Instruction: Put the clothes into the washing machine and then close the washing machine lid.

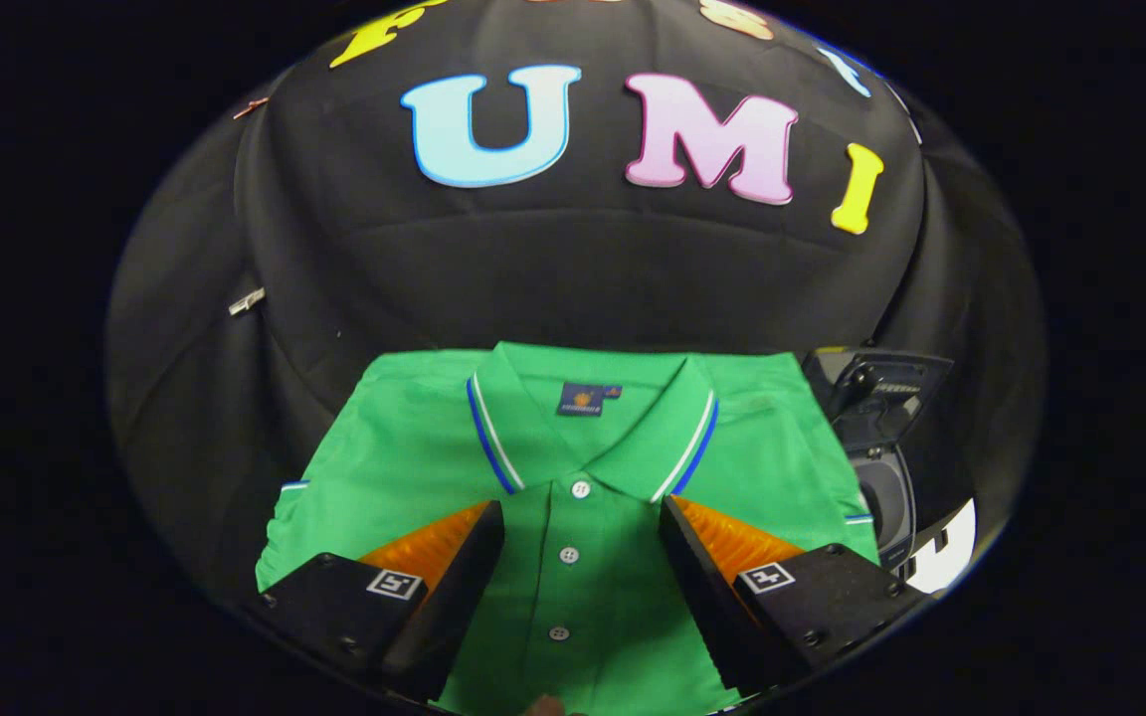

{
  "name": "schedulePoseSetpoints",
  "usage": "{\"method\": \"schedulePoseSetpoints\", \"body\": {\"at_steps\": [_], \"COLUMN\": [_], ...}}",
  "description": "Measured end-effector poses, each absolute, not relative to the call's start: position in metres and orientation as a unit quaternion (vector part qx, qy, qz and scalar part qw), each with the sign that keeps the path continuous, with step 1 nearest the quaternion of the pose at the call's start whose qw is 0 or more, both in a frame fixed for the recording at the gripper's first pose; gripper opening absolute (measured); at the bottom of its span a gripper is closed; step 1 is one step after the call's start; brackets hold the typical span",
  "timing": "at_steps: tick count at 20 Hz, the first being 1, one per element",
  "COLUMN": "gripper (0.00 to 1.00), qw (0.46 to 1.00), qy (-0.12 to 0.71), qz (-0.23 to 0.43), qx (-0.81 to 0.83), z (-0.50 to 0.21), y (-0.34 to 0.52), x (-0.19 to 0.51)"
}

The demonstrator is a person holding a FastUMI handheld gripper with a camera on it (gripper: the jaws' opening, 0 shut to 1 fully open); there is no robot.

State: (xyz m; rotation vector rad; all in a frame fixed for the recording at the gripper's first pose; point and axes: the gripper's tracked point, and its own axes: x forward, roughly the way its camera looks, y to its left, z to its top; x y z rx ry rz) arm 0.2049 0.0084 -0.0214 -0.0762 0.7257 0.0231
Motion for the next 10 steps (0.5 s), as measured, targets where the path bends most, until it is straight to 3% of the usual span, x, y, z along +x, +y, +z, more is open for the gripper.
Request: {"method": "schedulePoseSetpoints", "body": {"at_steps": [7,9,10], "gripper": [0.99,0.88,0.75], "qw": [0.897,0.889,0.888], "qy": [0.441,0.457,0.458], "qz": [-0.011,-0.017,-0.025], "qx": [-0.027,-0.024,-0.021], "z": [-0.021,-0.019,-0.02], "y": [0.003,-0.004,-0.007], "x": [0.203,0.205,0.208]}}
